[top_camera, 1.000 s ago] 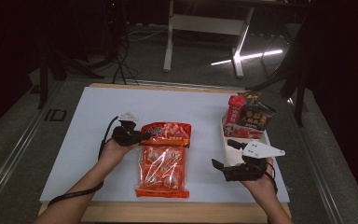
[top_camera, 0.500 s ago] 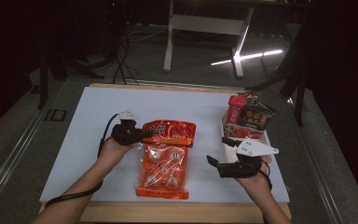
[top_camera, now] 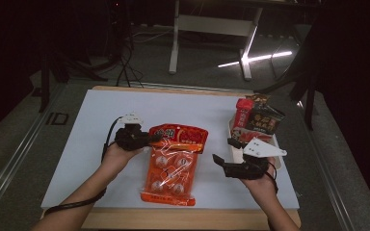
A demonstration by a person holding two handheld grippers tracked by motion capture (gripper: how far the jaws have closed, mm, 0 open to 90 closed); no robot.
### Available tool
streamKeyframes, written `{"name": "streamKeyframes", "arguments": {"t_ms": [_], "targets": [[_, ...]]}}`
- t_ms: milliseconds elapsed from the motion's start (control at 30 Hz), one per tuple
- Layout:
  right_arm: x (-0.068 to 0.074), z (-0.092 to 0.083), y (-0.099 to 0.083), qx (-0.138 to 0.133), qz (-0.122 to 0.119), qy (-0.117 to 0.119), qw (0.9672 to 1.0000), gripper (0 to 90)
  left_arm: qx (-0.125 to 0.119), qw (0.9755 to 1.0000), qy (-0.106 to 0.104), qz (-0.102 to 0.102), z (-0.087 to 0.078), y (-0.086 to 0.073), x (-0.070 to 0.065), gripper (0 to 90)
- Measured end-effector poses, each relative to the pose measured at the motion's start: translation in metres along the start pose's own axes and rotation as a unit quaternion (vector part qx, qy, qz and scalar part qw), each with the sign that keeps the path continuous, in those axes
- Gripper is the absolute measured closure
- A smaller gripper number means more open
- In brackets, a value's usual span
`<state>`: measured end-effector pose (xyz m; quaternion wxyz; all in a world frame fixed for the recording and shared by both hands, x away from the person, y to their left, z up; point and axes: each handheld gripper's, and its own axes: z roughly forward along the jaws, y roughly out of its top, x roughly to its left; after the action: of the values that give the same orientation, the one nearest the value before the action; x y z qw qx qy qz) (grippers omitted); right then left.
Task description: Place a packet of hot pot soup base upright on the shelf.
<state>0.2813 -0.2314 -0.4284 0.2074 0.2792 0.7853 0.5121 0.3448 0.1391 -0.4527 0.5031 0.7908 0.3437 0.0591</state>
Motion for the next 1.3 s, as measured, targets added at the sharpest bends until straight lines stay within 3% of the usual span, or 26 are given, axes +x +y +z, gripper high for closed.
{"name": "streamKeyframes", "arguments": {"t_ms": [167,367,500,667,933,1100,1133,1233,1300], "targets": [[-0.002,0.001,0.004,-0.007,0.016,0.007,0.9998,21.2,-0.011,0.9997,-0.019,0.012,-0.004,0.005,-0.009,89.7],[0.0,0.004,0.004,0.002,0.01,-0.002,0.9999,22.3,-0.022,0.9987,-0.035,0.03,-0.011,0.01,-0.024,89.7],[0.003,0.008,0.003,0.006,0.018,0.014,0.9997,22.4,-0.034,0.9962,-0.058,0.056,-0.02,0.011,-0.034,89.7],[0.007,0.012,0.003,0.011,0.02,0.036,0.9991,22.6,-0.039,0.9952,-0.068,0.058,-0.026,0.007,-0.036,89.7],[0.016,0.023,0.006,0.014,0.017,0.06,0.9979,27.4,-0.067,0.993,-0.078,0.059,-0.034,-0.003,-0.042,89.6],[0.021,0.032,0.007,0.019,0.025,0.094,0.9951,40.0,-0.075,0.991,-0.086,0.069,-0.04,-0.008,-0.046,89.5],[0.024,0.035,0.006,0.022,0.024,0.109,0.9935,48.6,-0.076,0.9908,-0.087,0.07,-0.041,-0.009,-0.046,89.4],[0.028,0.04,0.006,0.033,0.015,0.13,0.9908,59.3,-0.076,0.9908,-0.089,0.068,-0.043,-0.01,-0.048,89.4],[0.03,0.042,0.006,0.039,0.012,0.14,0.9894,61.4,-0.076,0.9905,-0.091,0.069,-0.043,-0.01,-0.049,89.2]]}}
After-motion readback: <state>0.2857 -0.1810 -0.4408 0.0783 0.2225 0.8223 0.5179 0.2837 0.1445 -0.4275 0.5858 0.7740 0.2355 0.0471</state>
